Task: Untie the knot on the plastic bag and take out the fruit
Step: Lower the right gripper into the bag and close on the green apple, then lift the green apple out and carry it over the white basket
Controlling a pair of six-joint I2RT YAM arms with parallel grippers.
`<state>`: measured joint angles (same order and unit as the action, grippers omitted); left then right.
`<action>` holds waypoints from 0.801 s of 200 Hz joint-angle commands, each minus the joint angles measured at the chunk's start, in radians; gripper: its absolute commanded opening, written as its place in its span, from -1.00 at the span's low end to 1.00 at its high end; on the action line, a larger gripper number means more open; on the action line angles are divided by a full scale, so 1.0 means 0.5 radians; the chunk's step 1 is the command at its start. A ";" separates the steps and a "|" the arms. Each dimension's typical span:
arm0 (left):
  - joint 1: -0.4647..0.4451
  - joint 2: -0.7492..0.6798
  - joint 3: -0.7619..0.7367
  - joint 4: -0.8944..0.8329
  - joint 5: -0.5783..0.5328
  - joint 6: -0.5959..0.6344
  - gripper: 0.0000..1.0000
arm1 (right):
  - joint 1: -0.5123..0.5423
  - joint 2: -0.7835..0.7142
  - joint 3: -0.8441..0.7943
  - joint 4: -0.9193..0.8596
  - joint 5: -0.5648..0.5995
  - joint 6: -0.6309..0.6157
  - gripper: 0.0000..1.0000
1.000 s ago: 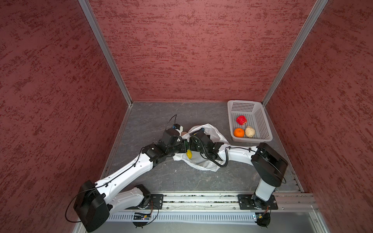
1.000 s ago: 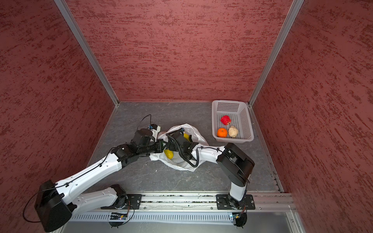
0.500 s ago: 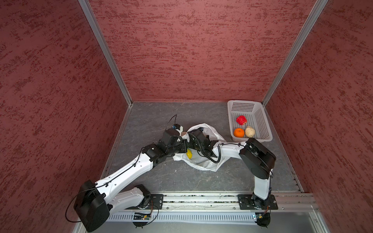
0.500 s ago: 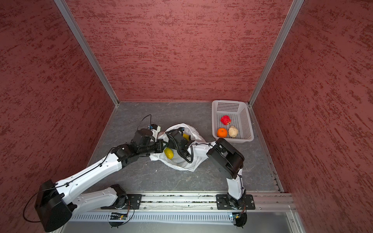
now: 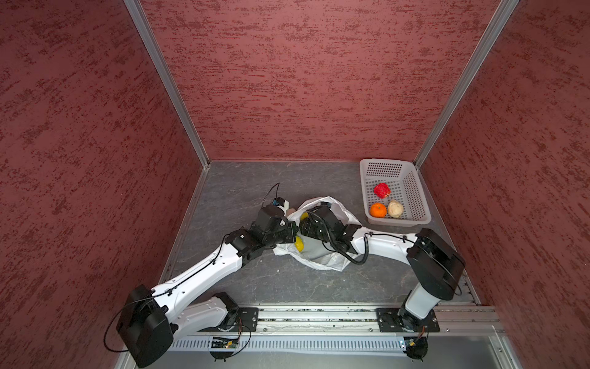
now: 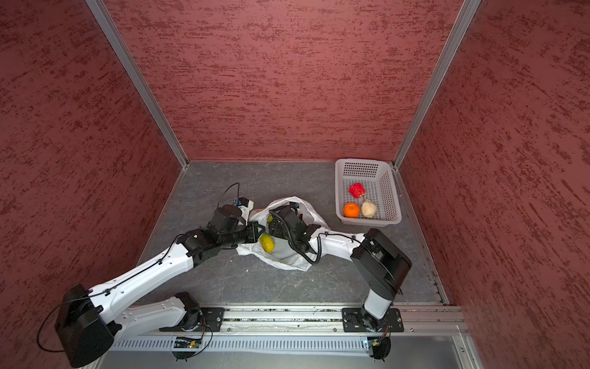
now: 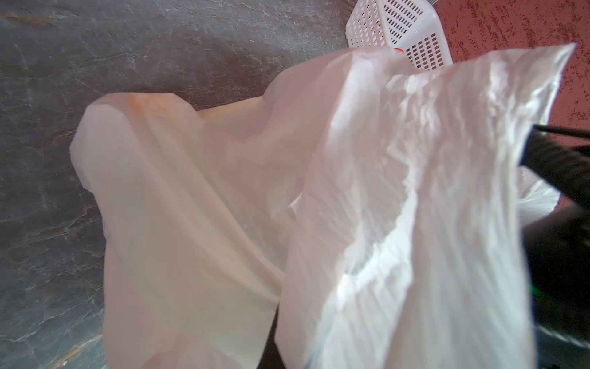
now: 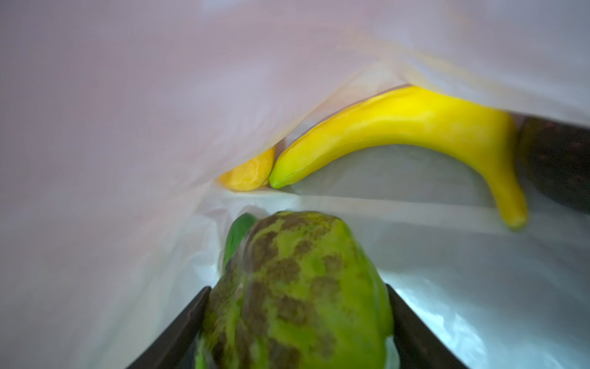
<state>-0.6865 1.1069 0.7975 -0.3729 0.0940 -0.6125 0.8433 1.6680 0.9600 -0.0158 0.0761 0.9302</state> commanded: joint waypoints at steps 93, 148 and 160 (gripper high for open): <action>-0.001 0.014 0.023 0.065 -0.058 0.034 -1.00 | 0.046 -0.818 0.030 -0.727 -0.091 -0.077 0.08; -0.001 -0.005 0.016 0.053 -0.052 0.044 -1.00 | -0.204 -1.084 0.201 -0.978 -0.116 -0.106 0.06; 0.001 -0.008 0.013 0.053 -0.047 0.047 -1.00 | -0.318 -1.131 0.230 -1.006 -0.152 -0.139 0.06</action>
<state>-0.6865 1.1122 0.7975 -0.3580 0.0761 -0.6117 0.7670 1.1530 1.0206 -0.4450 0.0208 0.8803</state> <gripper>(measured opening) 0.053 0.750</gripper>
